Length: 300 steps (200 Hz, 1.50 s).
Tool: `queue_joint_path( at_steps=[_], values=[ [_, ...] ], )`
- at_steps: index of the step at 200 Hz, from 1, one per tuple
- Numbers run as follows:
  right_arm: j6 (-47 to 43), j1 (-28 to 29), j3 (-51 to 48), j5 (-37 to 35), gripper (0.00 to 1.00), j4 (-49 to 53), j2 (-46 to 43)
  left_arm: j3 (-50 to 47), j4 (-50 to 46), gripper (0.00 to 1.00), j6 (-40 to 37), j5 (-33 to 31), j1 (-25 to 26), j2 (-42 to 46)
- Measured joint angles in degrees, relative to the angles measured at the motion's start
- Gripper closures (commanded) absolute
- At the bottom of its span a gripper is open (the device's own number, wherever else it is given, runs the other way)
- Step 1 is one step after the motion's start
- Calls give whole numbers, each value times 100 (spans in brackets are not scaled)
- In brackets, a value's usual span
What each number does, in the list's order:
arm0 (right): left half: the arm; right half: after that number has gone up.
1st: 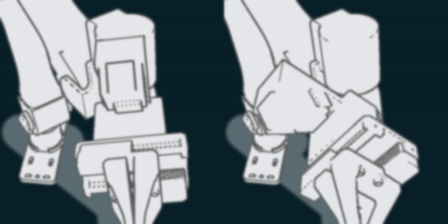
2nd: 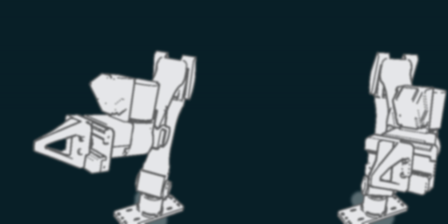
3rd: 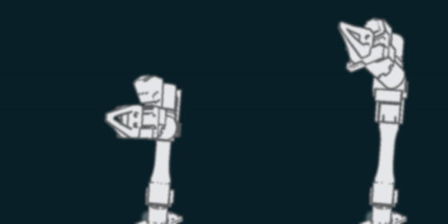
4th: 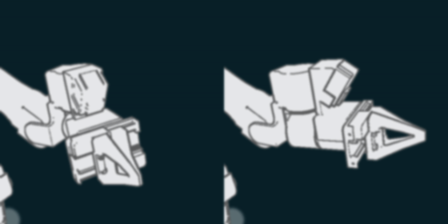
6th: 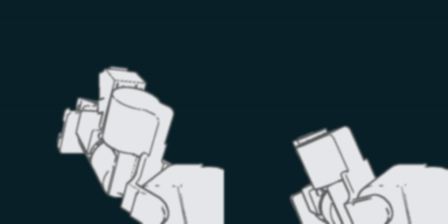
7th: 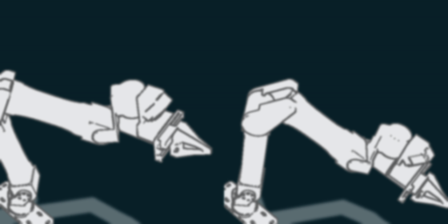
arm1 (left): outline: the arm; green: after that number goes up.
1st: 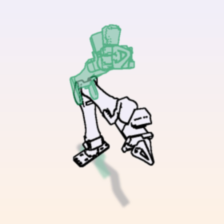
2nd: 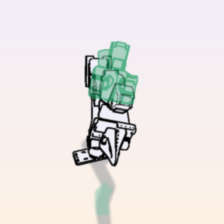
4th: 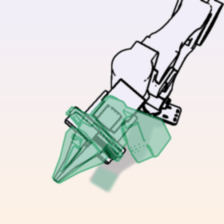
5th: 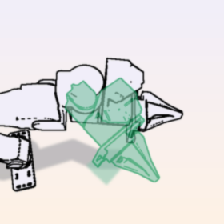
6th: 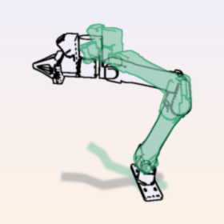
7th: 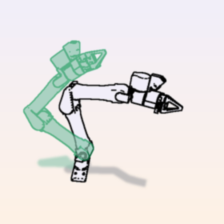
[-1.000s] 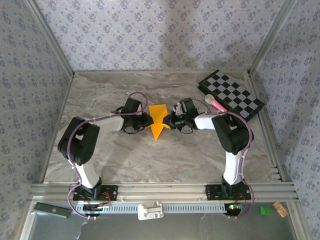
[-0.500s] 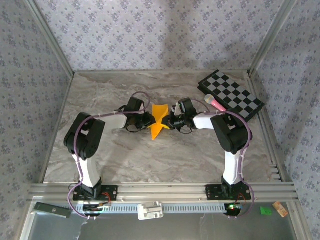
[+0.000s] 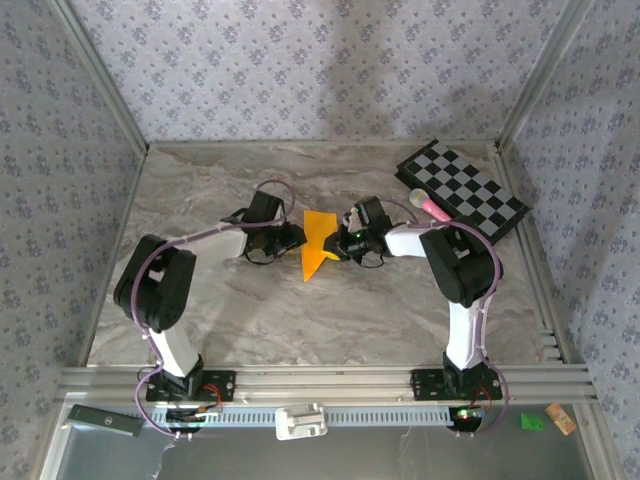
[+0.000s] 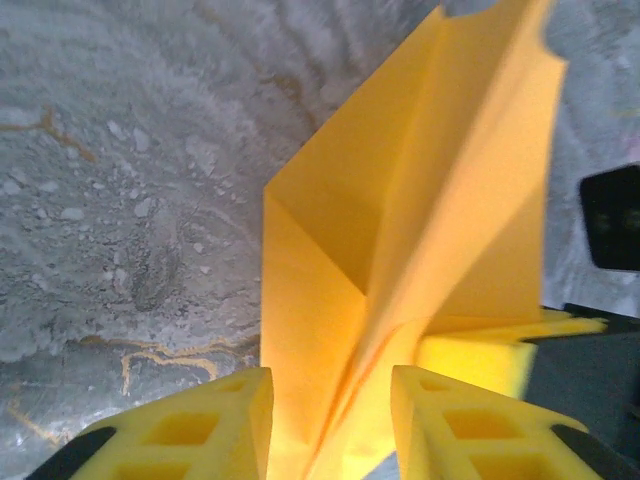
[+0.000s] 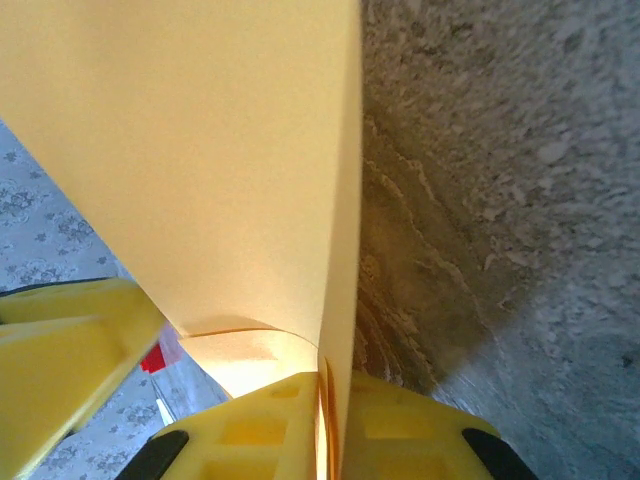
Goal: Fold a paper plane with a square sheet of paper (pick it up from the middle)
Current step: Turn over the paper at the center of the table.
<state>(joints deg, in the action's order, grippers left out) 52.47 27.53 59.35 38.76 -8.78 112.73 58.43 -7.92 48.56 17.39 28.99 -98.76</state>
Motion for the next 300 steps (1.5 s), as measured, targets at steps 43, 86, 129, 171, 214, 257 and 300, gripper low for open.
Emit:
queue_joint_path(
  at_steps=[43, 86, 129, 171, 214, 257, 300],
  values=[
    [-4, 17, 7, -42, 88, 70, 0, -74, 282, 86, 181, 232, 44, 146],
    [-2, 26, 22, -44, 88, 92, 11, -72, 492, 88, 282, 481, 166, -186],
    [-2, 26, 24, -46, 88, 94, 11, 66, 448, 92, 302, 535, 166, -507],
    [-2, 26, 24, -46, 82, 94, 11, 221, 227, 95, 291, 420, 166, -715],
    [-72, -24, 22, -201, 70, 175, 2, 315, -26, 97, 114, 380, 166, -942],
    [-435, -249, -13, -767, 68, 684, -442, 568, -289, 98, -321, 409, 166, -1097],
    [-1340, -476, 334, -1204, 73, 1478, -669, 903, -656, 99, -1257, 553, 166, -1281]
  ],
)
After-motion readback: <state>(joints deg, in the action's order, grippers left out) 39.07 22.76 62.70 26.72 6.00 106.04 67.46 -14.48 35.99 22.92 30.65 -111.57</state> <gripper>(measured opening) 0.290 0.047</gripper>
